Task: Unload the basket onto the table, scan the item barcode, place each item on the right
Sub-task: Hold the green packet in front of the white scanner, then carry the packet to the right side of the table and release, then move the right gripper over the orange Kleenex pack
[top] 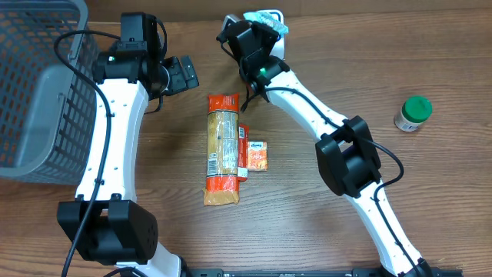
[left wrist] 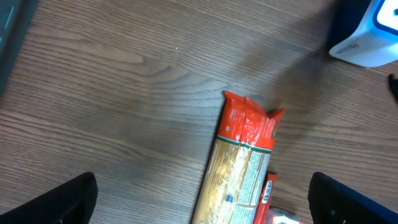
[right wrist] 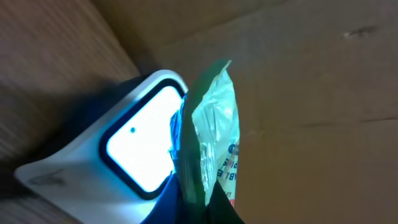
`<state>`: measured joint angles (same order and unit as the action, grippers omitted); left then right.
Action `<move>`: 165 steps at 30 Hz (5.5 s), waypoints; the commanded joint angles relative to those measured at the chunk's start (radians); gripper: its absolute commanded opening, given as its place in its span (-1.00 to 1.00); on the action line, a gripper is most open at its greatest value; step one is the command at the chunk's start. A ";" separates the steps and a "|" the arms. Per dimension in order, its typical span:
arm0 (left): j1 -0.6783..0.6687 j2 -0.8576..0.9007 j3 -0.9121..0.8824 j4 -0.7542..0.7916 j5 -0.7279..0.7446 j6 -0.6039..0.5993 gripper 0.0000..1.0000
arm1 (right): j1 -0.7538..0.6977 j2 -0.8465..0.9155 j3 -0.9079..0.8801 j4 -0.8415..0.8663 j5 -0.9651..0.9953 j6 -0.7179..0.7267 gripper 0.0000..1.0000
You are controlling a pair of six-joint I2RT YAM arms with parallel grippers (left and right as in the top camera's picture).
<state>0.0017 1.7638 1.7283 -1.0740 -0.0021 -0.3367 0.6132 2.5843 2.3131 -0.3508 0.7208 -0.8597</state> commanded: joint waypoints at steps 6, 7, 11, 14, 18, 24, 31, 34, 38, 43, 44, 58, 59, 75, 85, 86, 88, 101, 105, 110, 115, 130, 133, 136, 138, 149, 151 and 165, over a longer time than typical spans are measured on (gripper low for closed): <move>-0.002 0.008 0.003 0.001 -0.008 0.011 0.99 | -0.002 0.005 0.004 -0.112 -0.122 0.113 -0.93; -0.002 0.008 0.003 0.001 -0.008 0.011 0.99 | -0.002 0.005 0.004 -0.113 -0.125 0.113 -0.93; -0.002 0.008 0.003 0.001 -0.009 0.011 0.99 | -0.001 0.005 0.004 -0.113 -0.128 0.113 -0.93; -0.002 0.008 0.003 0.001 -0.008 0.011 0.99 | -0.001 0.004 0.004 -0.125 -0.161 0.114 -0.93; -0.002 0.008 0.003 0.001 -0.008 0.011 0.99 | -0.001 0.005 0.004 -0.134 -0.184 0.135 -0.93; -0.002 0.008 0.003 0.001 -0.008 0.011 0.99 | -0.011 -0.050 0.004 -0.134 -0.163 0.201 -0.93; -0.002 0.008 0.003 0.001 -0.009 0.011 0.99 | -0.049 -0.214 0.004 -0.196 -0.186 0.317 -0.93; -0.002 0.008 0.003 0.001 -0.009 0.011 0.99 | -0.071 -0.294 0.004 -0.282 -0.240 0.381 -0.93; -0.002 0.008 0.003 0.001 -0.009 0.011 0.99 | -0.117 -0.395 0.004 -0.480 -0.391 0.473 -0.93; 0.000 0.008 0.003 0.001 -0.008 0.012 0.99 | -0.187 -0.435 0.004 -0.831 -0.630 0.501 -0.93; 0.000 0.008 0.003 0.001 -0.009 0.011 0.99 | -0.205 -0.430 0.004 -0.912 -0.673 0.501 -0.93; -0.002 0.008 0.003 0.001 -0.008 0.012 0.99 | -0.418 -0.409 -0.446 -1.103 -0.763 0.501 -0.93; -0.002 0.008 0.003 0.001 -0.009 0.011 0.99 | -0.430 -0.409 -0.489 -1.081 -0.740 0.501 -0.93; -0.002 0.008 0.003 0.001 -0.008 0.011 0.99 | -0.455 -0.416 -0.341 -1.078 -0.724 0.908 0.42; -0.002 0.008 0.003 0.001 -0.009 0.012 0.99 | -0.446 -0.416 -0.515 -1.064 -0.987 1.099 -0.88; -0.002 0.008 0.003 0.001 -0.008 0.011 0.99 | -0.441 -0.416 -0.542 -1.046 -0.987 1.101 -0.90; -0.002 0.008 0.003 0.001 -0.008 0.011 0.99 | -0.426 -0.416 -0.601 -1.000 -0.985 1.101 -0.90; -0.002 0.008 0.003 0.001 -0.009 0.011 0.99 | -0.382 -0.416 -0.753 -0.985 -0.678 1.099 -0.90; -0.002 0.008 0.003 0.001 -0.009 0.011 0.99 | -0.394 -0.416 -0.753 -0.986 -0.644 1.100 -0.90; -0.002 0.008 0.003 0.001 -0.008 0.011 0.99 | -0.410 -0.416 -0.753 -0.970 -0.630 1.099 -0.89; -0.002 0.008 0.003 0.001 -0.009 0.011 0.99 | -0.412 -0.416 -0.753 -1.021 -0.574 1.097 -0.87; -0.002 0.008 0.003 0.001 -0.008 0.011 0.99 | -0.413 -0.417 -0.753 -1.058 -0.373 1.188 -0.86; -0.002 0.008 0.003 0.001 -0.009 0.012 0.99 | -0.412 -0.435 -0.748 -1.062 -0.370 1.230 -0.88; -0.002 0.008 0.003 0.001 -0.008 0.011 0.99 | -0.408 -0.496 -0.734 -1.056 -0.409 1.234 -0.88; -0.002 0.008 0.003 0.001 -0.008 0.011 0.99 | -0.398 -0.556 -0.727 -1.038 -0.475 1.234 -0.88; -0.002 0.008 0.003 0.001 -0.009 0.011 0.99 | -0.280 -0.820 -0.727 -0.810 -0.887 1.200 0.41; -0.002 0.008 0.003 0.001 -0.008 0.011 0.99 | -0.267 -0.817 -0.731 -0.758 -1.007 1.201 -0.37; -0.002 0.008 0.003 0.001 -0.009 0.011 0.99 | -0.053 -0.788 -0.960 -0.414 -1.058 1.223 -0.91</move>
<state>0.0017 1.7638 1.7283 -1.0748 -0.0017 -0.3367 0.5137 1.7851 1.4311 -0.8410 -0.3202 0.3412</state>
